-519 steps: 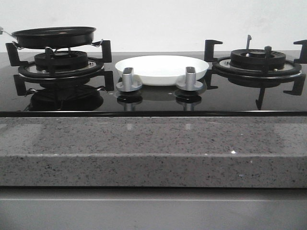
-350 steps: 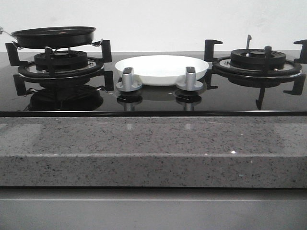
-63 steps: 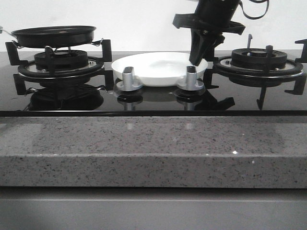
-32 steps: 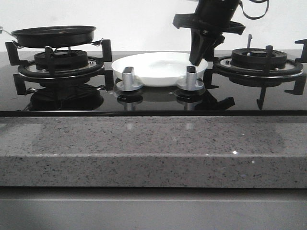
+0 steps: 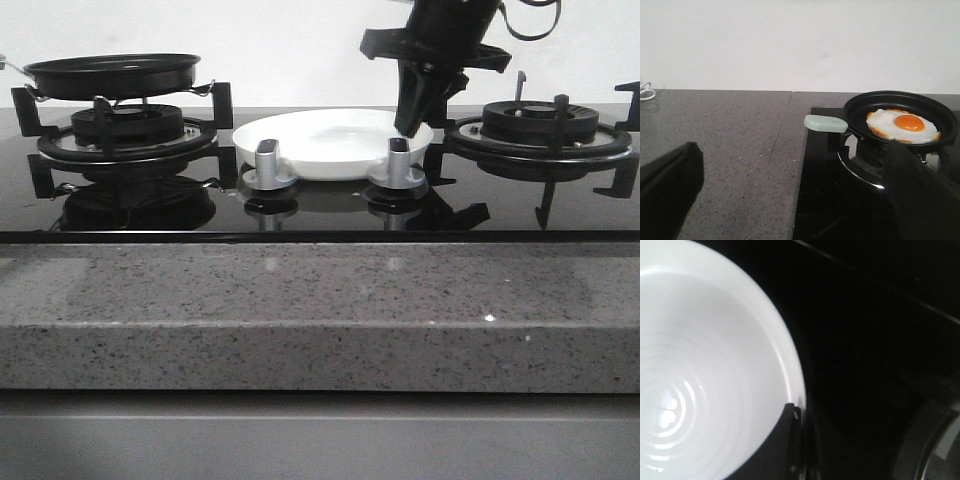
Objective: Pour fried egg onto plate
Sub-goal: 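Close the right gripper on the white plate rim, then lift the white plate with the right gripper and tilt it up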
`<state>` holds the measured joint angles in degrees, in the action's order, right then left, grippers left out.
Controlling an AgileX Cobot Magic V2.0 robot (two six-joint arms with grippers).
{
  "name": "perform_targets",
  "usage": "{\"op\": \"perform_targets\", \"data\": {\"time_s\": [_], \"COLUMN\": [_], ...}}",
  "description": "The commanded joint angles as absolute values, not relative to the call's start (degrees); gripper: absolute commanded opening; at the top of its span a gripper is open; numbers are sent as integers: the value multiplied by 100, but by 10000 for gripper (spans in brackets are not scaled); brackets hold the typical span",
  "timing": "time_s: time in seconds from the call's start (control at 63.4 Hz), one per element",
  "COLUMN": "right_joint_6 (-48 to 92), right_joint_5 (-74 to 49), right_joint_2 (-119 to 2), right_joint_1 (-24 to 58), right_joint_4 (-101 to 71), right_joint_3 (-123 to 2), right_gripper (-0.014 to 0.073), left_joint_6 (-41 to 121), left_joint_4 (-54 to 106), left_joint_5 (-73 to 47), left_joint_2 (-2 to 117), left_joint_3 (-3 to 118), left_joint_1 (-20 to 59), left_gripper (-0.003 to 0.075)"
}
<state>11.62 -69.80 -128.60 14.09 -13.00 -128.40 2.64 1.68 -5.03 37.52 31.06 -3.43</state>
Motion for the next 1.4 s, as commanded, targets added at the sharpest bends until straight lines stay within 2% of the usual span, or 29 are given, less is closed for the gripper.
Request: {"op": "perform_targets", "data": {"time_s": [0.0,0.426,0.599,1.009,1.151,1.387], "right_joint_6": [1307,1307,970,596,555,945], "right_joint_5": [-7400,-7482,-7678,-7696,-7688,-7316], "right_joint_2": [-12478,-12446,-12390,-11679,-11284,-10287], "right_joint_1": [1381,1381,1337,1312,1312,1320], "right_joint_4": [-1257,-1257,-1257,-1330,-1716,-2208], "right_joint_3": [-12994,-13025,-13463,-13668,-13218,-11506], "right_gripper": [-115,-115,-115,-115,-117,-117], "left_joint_6": [205,205,205,205,205,205], "left_joint_4": [215,215,215,215,215,215], "left_joint_5": [0,0,0,0,0,0], "left_joint_2": [3766,3766,3766,3766,3766,3766], "left_joint_3": [3295,3295,3295,3295,3295,3269], "left_joint_1": [-331,-331,-331,-331,-331,-331], "left_gripper": [692,692,692,692,692,692]}}
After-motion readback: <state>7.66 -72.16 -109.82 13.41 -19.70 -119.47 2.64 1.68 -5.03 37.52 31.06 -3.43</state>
